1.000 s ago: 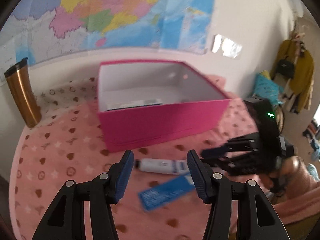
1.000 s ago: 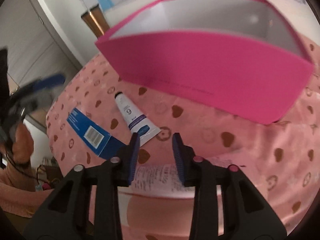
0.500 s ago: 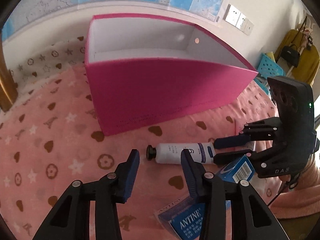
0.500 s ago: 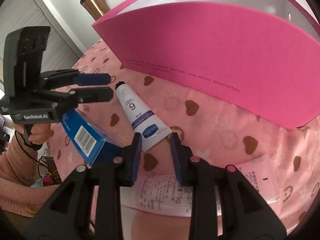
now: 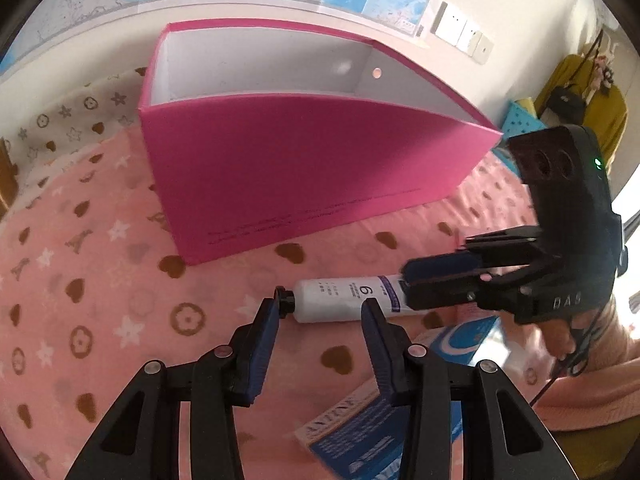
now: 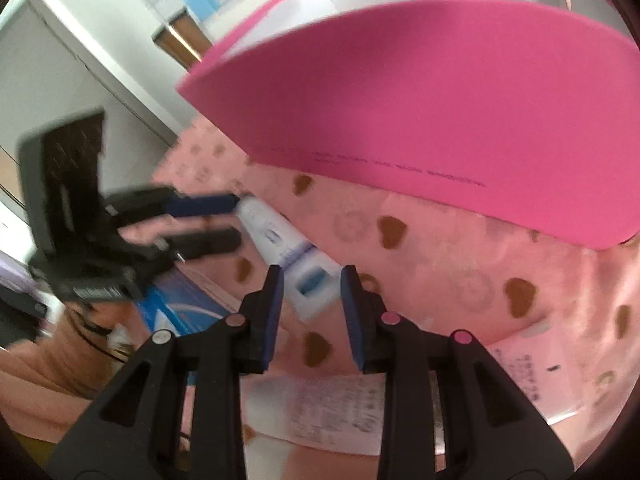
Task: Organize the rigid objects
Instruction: 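Grasp the white tube with blue label using the right gripper, then lift the white tube with the right gripper and carry it over the pink box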
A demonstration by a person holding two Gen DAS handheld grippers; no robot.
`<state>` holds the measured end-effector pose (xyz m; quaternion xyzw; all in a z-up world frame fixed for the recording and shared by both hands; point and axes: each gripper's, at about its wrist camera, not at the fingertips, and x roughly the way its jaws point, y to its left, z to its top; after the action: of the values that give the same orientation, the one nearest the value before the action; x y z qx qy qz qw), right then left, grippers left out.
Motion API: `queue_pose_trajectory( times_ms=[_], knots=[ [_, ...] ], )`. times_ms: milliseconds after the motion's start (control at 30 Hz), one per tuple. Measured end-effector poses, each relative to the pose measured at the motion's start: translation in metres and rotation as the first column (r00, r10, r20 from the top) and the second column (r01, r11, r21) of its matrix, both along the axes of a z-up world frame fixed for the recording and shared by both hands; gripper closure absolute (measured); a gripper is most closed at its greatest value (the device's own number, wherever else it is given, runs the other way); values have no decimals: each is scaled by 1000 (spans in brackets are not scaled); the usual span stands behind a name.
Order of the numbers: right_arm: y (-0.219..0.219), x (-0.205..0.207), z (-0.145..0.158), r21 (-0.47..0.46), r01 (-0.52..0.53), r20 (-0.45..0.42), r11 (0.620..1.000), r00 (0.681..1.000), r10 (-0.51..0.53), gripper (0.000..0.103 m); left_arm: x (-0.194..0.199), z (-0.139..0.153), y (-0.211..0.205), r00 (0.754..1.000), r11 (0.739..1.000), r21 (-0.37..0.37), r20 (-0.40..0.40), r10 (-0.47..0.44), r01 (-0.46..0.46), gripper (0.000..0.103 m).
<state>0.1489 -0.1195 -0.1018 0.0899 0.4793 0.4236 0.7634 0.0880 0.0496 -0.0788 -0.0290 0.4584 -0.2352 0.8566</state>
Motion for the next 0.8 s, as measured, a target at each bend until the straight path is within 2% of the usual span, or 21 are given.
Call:
queue_pose_trajectory(
  times_ms=[67, 167, 233, 333, 567, 667, 800],
  knots=[
    [-1, 1, 4, 43, -2, -3, 999, 1000, 2, 70, -3, -2, -6, 1000, 1000, -1, -6, -16, 16, 60],
    [-3, 1, 8, -12, 33, 23, 999, 999, -33, 70, -7, -5, -10, 999, 999, -7, -14, -31, 31, 58],
    [-9, 2, 7, -17, 52, 5, 998, 999, -52, 70, -8, -3, -7, 1000, 1000, 0, -6, -19, 19, 58],
    [-20, -1, 6, -83, 70, 18, 994, 997, -69, 70, -5, 0, 0, 1000, 1000, 2, 1, 11, -11, 59],
    [-10, -12, 4, -163, 10, 39, 987, 999, -4, 70, -4, -3, -8, 1000, 1000, -12, -6, -24, 24, 59],
    [-2, -11, 1, -167, -1, 37, 986, 999, 7, 69, -5, -1, -10, 1000, 1000, -1, 2, -11, 11, 58],
    [-7, -5, 0, -104, 32, 21, 994, 999, -30, 67, -9, -2, -8, 1000, 1000, -15, -13, -10, 9, 58]
  ],
)
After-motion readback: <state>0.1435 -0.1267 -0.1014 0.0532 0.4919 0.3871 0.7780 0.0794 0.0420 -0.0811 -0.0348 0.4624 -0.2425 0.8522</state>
